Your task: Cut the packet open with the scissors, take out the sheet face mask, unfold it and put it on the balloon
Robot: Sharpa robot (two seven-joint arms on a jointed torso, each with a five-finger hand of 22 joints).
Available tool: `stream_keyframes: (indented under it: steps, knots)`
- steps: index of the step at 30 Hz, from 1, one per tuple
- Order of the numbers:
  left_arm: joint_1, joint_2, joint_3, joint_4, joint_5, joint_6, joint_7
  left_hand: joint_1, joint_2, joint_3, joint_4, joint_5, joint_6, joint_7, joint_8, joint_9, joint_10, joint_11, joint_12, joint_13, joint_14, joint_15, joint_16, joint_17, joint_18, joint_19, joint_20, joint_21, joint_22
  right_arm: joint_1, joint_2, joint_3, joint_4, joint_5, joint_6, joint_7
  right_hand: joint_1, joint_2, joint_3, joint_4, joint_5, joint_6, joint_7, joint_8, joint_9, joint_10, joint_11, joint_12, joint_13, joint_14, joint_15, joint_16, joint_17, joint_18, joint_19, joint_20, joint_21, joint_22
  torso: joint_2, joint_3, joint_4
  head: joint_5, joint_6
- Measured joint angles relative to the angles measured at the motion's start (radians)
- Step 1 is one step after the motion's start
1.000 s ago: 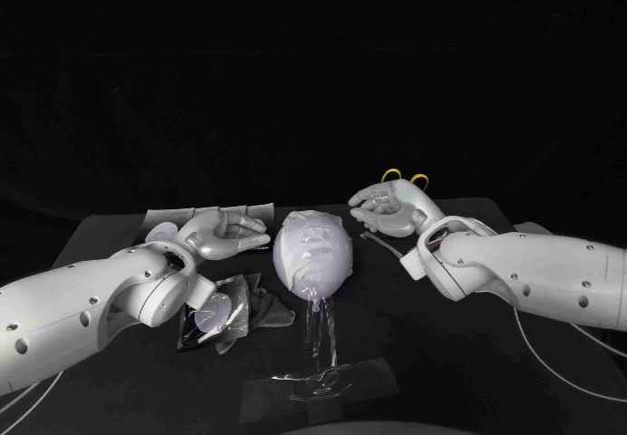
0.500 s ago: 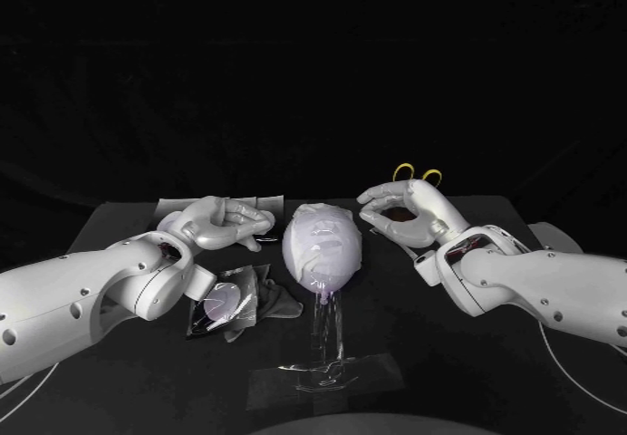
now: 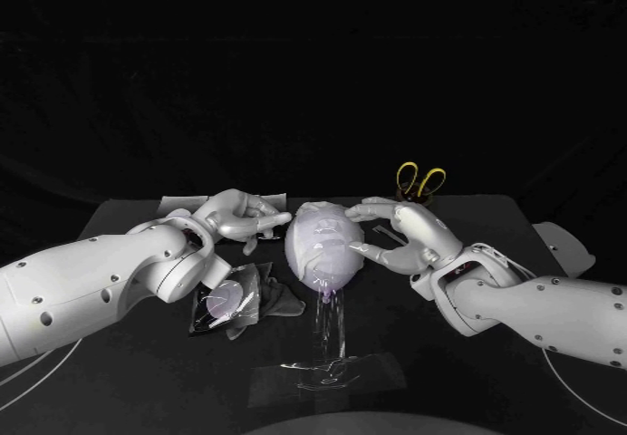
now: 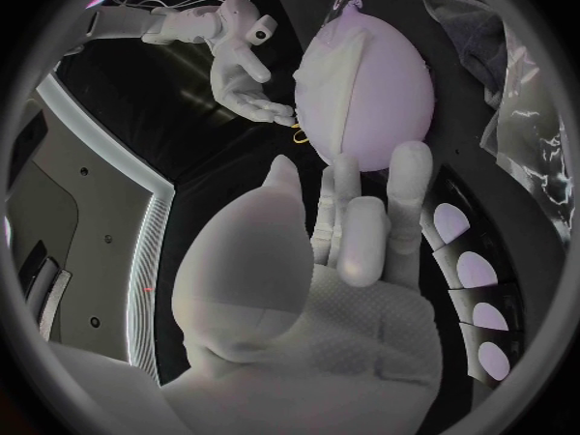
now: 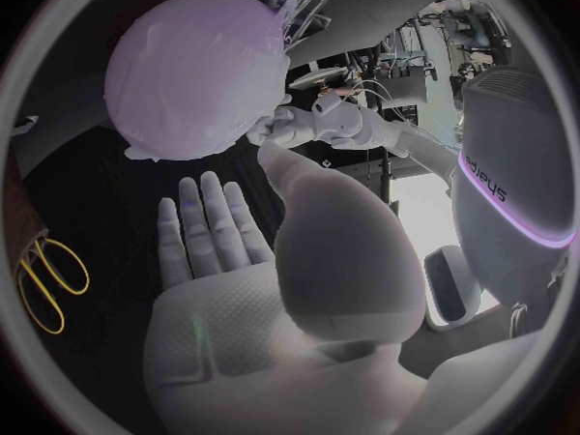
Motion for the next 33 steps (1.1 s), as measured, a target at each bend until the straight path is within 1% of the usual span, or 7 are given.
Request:
stream_keyframes:
  steps: [3,4,11,15,30,32,33]
  knots:
    - [0.012,0.025,0.001,-0.021,-0.022,-0.002,-0.039,-0.001,0.01,-0.013,0.001,0.0,-0.01,0.002,0.015,0.012,-0.026,-0.002,0.064,0.049,0.001,-0.001,0.025,0.018,-0.006,0.005,-0.002,0.059,0.067,-0.005,0.007,0.0,-0.003,-0.041,-0.013,-0.015,0.0,0.0,-0.029,0.001,0.0,-0.055,-0.011,-0.009,-0.026,-0.035,0.006,0.0,-0.003,-0.065,0.004,-0.031,-0.032,0.0,-0.045,0.001,0.0,-0.048,0.0,-0.0001,-0.0002,0.0,0.0]
    - [0.017,0.033,0.001,-0.028,-0.029,-0.004,-0.055,0.002,0.012,-0.016,0.0,0.0,-0.012,0.004,0.018,0.014,-0.031,-0.003,0.076,0.06,0.001,-0.001,0.028,0.02,-0.006,0.005,-0.002,0.069,0.078,-0.006,0.01,0.0,-0.004,-0.056,-0.018,-0.022,0.0,0.0,-0.04,0.001,0.0,-0.076,-0.013,-0.009,-0.035,-0.062,0.004,0.0,-0.004,-0.091,0.004,-0.042,-0.044,-0.014,-0.059,0.001,-0.004,-0.063,0.0,-0.0001,-0.0002,0.0,-0.001]
    - [0.038,0.066,0.001,-0.057,-0.049,-0.022,-0.112,0.012,0.023,-0.023,0.002,0.0,-0.016,0.001,0.026,0.022,-0.04,-0.002,0.115,0.091,0.001,-0.001,0.039,0.021,-0.006,0.005,-0.002,0.105,0.118,-0.015,0.025,0.0,-0.012,-0.127,-0.037,-0.059,0.015,0.015,-0.115,0.009,0.0,-0.171,-0.029,-0.013,-0.08,-0.201,-0.002,-0.005,-0.009,-0.203,-0.002,-0.087,-0.096,-0.031,-0.123,0.001,-0.006,-0.133,0.0,0.0007,0.0001,-0.001,-0.003]
    - [0.048,0.083,0.001,-0.069,-0.051,-0.032,-0.136,0.017,0.027,-0.029,0.002,0.0,-0.016,0.0,0.031,0.025,-0.043,-0.005,0.133,0.105,0.001,-0.001,0.041,0.021,-0.006,0.002,0.001,0.114,0.132,-0.02,0.032,0.0,-0.017,-0.16,-0.043,-0.081,0.032,0.032,-0.173,0.018,0.0,-0.202,-0.034,-0.013,-0.096,-0.256,-0.005,-0.009,-0.011,-0.251,-0.004,-0.095,-0.118,-0.062,-0.16,0.001,-0.008,-0.17,0.0,0.0012,0.0008,-0.001,-0.004]
    - [0.065,0.139,0.001,-0.116,-0.051,-0.004,-0.229,0.018,0.037,-0.041,0.003,0.0,-0.006,-0.009,0.049,0.032,-0.014,-0.012,0.198,0.197,0.001,-0.001,0.045,0.021,-0.006,-0.003,0.005,0.135,0.152,-0.025,0.052,0.0,-0.037,-0.236,-0.042,-0.156,0.091,0.082,-0.333,0.053,0.0,-0.266,-0.043,-0.019,-0.135,-0.359,0.0,-0.012,-0.017,-0.324,0.002,-0.101,-0.157,-0.062,-0.185,0.003,-0.008,-0.209,-0.001,0.0009,0.0008,-0.003,-0.006]
    - [0.065,0.143,0.002,-0.12,-0.052,0.004,-0.238,0.023,0.041,-0.041,0.003,0.0,-0.005,-0.011,0.051,0.032,-0.004,-0.014,0.209,0.21,0.001,-0.001,0.045,0.021,-0.006,-0.007,0.002,0.139,0.156,-0.025,0.054,0.0,-0.038,-0.242,-0.04,-0.163,0.119,0.07,-0.41,0.095,-0.001,-0.338,-0.047,-0.026,-0.165,-0.453,0.006,-0.02,-0.021,-0.384,0.012,-0.106,-0.177,-0.062,-0.205,0.001,-0.012,-0.223,-0.001,0.001,0.0012,-0.003,-0.005]
    - [0.066,0.145,0.002,-0.121,-0.052,0.007,-0.242,0.023,0.041,-0.041,0.003,0.0,-0.003,-0.012,0.051,0.032,-0.003,-0.016,0.21,0.215,0.001,-0.001,0.045,0.021,-0.006,-0.007,0.002,0.139,0.156,-0.025,0.055,0.0,-0.039,-0.245,-0.038,-0.167,0.154,0.054,-0.473,0.144,-0.002,-0.383,-0.05,-0.026,-0.183,-0.491,0.01,-0.019,-0.022,-0.408,0.016,-0.106,-0.186,-0.062,-0.214,0.0,-0.012,-0.23,-0.001,0.0009,0.0012,-0.003,-0.004]
